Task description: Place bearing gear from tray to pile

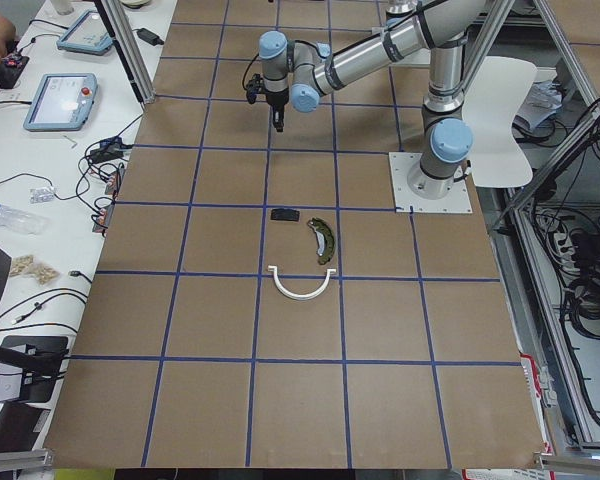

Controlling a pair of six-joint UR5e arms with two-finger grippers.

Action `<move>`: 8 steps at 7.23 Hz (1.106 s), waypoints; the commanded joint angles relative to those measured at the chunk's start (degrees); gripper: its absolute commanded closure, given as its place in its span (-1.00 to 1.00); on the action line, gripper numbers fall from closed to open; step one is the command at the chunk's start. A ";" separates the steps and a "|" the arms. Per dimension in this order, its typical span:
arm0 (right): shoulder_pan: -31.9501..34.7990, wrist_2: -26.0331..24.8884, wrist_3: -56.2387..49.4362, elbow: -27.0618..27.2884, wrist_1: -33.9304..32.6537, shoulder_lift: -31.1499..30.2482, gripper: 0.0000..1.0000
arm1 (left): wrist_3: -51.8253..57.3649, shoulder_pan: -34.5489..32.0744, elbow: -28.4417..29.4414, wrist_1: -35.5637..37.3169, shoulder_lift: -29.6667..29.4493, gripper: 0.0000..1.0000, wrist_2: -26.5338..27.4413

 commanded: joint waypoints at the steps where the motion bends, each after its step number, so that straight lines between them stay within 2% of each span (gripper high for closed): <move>1: 18.98 0.07 23.08 1.14 0.91 -0.97 1.00 | 17.62 15.06 1.45 -1.69 0.71 1.00 2.74; 3: 34.35 0.60 44.27 0.79 -0.75 0.87 1.00 | 32.32 25.55 1.20 -1.25 0.71 1.00 2.84; 4: 40.87 0.69 54.55 0.53 -4.06 2.19 1.00 | 37.35 29.08 0.93 -0.72 -0.25 1.00 2.66; 6: 47.68 1.21 67.25 0.44 -10.30 6.74 1.00 | 43.09 34.80 0.84 0.60 -1.39 1.00 2.49; 7: 48.57 3.74 69.92 0.61 -13.12 8.34 1.00 | 43.11 35.09 0.84 0.69 -2.27 1.00 2.40; 8: 48.58 6.64 72.90 0.62 -13.15 8.79 1.00 | 43.03 35.18 0.84 0.60 -3.06 1.00 2.40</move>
